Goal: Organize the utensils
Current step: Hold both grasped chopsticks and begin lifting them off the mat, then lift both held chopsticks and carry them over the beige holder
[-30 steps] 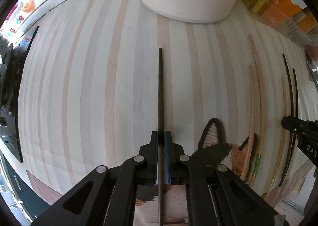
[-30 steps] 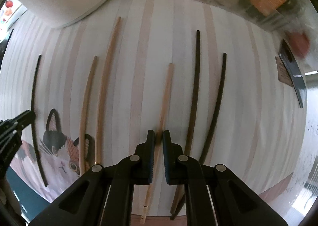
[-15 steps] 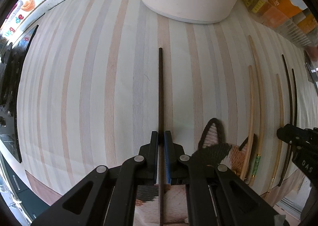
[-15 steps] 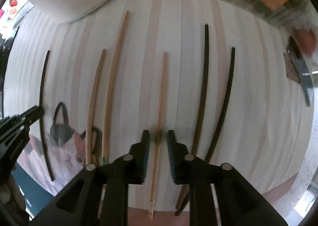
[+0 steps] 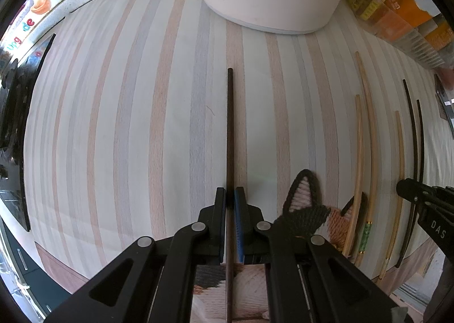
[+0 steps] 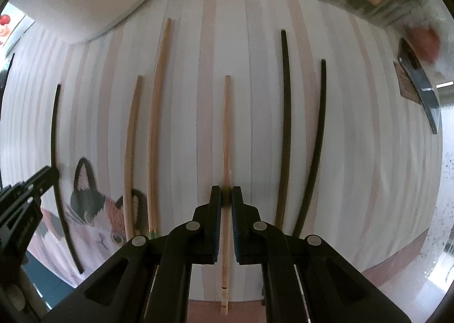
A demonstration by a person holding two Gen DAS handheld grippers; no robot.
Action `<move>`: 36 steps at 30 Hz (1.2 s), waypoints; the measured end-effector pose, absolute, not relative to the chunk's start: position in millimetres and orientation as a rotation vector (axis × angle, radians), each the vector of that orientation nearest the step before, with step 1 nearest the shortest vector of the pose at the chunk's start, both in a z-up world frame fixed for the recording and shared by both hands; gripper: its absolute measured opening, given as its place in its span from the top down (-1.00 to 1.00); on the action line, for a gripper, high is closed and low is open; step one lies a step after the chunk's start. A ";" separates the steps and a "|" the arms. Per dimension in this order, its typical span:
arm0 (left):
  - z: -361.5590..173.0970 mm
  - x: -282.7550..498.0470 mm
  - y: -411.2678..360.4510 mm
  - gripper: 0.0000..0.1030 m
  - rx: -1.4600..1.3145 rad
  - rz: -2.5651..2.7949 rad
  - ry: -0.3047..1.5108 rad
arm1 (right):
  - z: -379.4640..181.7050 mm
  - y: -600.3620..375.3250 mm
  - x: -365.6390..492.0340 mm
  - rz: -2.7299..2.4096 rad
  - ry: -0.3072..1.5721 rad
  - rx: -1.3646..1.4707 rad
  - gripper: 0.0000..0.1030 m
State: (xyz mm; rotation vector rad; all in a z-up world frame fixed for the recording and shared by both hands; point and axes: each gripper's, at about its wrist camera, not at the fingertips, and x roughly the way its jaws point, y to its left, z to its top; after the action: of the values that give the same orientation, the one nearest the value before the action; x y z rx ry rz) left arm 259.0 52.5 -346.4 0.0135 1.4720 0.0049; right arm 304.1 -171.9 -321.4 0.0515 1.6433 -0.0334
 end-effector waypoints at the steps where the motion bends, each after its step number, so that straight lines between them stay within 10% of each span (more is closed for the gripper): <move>1: -346.4 259.1 52.9 0.92 0.014 0.005 1.473 | -322.9 -170.3 301.1 -0.030 1.642 0.046 0.85; 36: -290.9 236.3 34.9 0.94 0.037 -0.026 1.335 | -312.5 -186.6 270.1 0.016 1.476 0.136 0.86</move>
State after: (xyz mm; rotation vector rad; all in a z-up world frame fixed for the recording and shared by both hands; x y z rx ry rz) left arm 236.3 34.9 -290.9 0.0373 1.3352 -0.0258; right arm 270.1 -186.6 -312.5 0.1359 1.4760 0.0160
